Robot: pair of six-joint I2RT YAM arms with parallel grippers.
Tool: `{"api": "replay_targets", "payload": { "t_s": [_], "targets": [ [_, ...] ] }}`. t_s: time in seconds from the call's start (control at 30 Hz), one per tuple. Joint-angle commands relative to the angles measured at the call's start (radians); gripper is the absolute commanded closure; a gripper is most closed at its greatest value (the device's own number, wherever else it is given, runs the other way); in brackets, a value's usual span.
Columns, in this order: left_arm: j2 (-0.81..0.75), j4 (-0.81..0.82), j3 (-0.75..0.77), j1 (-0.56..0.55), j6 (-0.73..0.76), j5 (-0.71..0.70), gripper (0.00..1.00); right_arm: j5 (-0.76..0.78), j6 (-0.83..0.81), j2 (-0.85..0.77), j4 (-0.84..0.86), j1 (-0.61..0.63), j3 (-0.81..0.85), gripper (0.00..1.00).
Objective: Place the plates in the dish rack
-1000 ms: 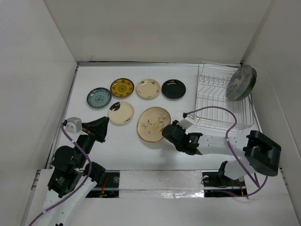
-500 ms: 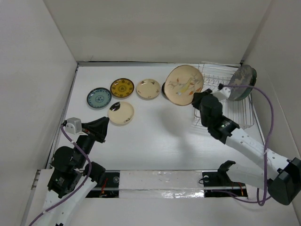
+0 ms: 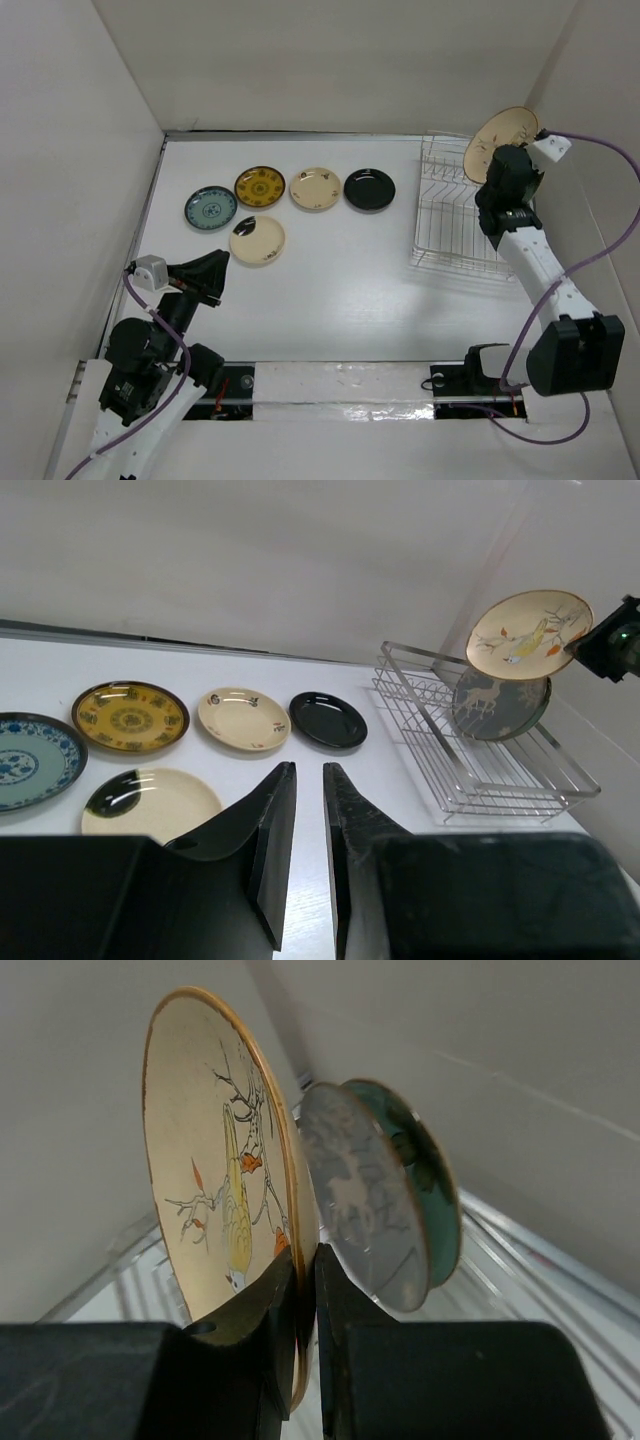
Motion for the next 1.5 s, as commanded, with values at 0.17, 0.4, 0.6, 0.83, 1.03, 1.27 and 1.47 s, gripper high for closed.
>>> {"api": "replay_targets", "payload": {
  "t_s": [0.17, 0.4, 0.6, 0.83, 1.03, 1.27, 1.47],
  "targets": [
    [-0.031, 0.040, 0.008, -0.007, 0.000, 0.005, 0.85, 0.043, -0.473, 0.177, 0.349, -0.072, 0.244, 1.00],
    [-0.026, 0.040, 0.008, -0.007, -0.001, 0.004, 0.84, 0.006, -0.595, 0.242, 0.336, -0.162, 0.281, 1.00],
    [-0.022, 0.042, 0.008, -0.007, 0.000, 0.007, 0.84, -0.063, -0.595, 0.241, 0.286, -0.247, 0.268, 1.00],
    [-0.025, 0.040, 0.008, -0.007, 0.002, 0.004, 0.84, -0.148, -0.616, 0.270, 0.256, -0.258, 0.278, 1.00],
    [-0.026, 0.040, 0.008, -0.007, 0.000, 0.005, 0.84, -0.189, -0.723, 0.314, 0.251, -0.244, 0.313, 1.00],
    [-0.028, 0.040, 0.008, -0.007, 0.002, 0.004, 0.84, -0.114, -0.984, 0.392, 0.372, -0.149, 0.340, 1.00],
    [-0.026, 0.042, 0.008, -0.007, 0.000, 0.004, 0.84, -0.096, -1.120, 0.451, 0.431, -0.078, 0.347, 1.00]
  ]
}}
